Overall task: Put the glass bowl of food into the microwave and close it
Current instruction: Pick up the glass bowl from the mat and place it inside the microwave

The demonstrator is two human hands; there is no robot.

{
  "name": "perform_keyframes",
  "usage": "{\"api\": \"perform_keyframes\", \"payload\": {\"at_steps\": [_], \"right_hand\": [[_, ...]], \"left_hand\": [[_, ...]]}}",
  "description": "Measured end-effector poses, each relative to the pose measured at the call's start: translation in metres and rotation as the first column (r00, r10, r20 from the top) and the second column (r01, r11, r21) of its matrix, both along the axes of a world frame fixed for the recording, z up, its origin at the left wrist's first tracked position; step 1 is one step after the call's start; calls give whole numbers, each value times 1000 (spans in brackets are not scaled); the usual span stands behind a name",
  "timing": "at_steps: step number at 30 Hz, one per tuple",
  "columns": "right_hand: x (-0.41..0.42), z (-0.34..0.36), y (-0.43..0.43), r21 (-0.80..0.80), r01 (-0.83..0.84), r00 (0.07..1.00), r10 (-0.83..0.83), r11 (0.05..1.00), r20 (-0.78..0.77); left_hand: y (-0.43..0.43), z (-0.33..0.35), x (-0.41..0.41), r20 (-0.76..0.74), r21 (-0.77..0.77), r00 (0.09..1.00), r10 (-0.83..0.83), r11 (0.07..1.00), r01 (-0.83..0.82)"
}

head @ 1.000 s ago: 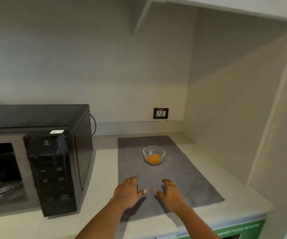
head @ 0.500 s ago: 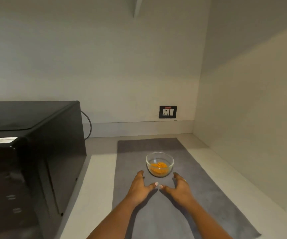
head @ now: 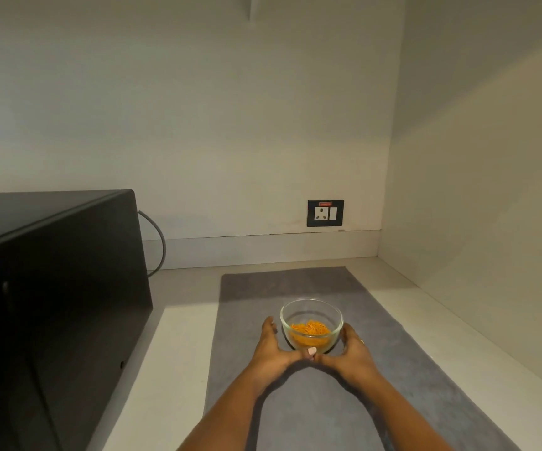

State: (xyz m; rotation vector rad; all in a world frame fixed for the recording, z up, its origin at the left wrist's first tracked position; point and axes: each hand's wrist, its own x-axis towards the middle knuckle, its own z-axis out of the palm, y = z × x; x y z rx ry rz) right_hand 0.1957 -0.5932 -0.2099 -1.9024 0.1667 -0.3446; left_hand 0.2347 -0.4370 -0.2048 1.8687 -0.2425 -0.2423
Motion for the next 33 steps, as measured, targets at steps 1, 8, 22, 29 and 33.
{"api": "perform_keyframes", "payload": {"at_steps": [1,8,22,29,33], "right_hand": [[3,-1,-1,4,-15,1000,15,1000,5],[21,-5,-6,63,-121,992,118,991,39],[20,-6,-7,65,-78,997,78,995,0],[-5,1,0,52,-68,998,69,996,-12],[-23,5,8,103,-68,997,70,992,-16]], "left_hand": [[-1,0,3,3,2,1000,-7,1000,7],[-6,4,24,32,-75,996,-79,994,81],[-16,3,18,-8,-275,994,-107,956,101],[-8,8,-3,5,-249,994,-113,962,111],[-1,16,-21,23,-232,992,-123,965,125]]}}
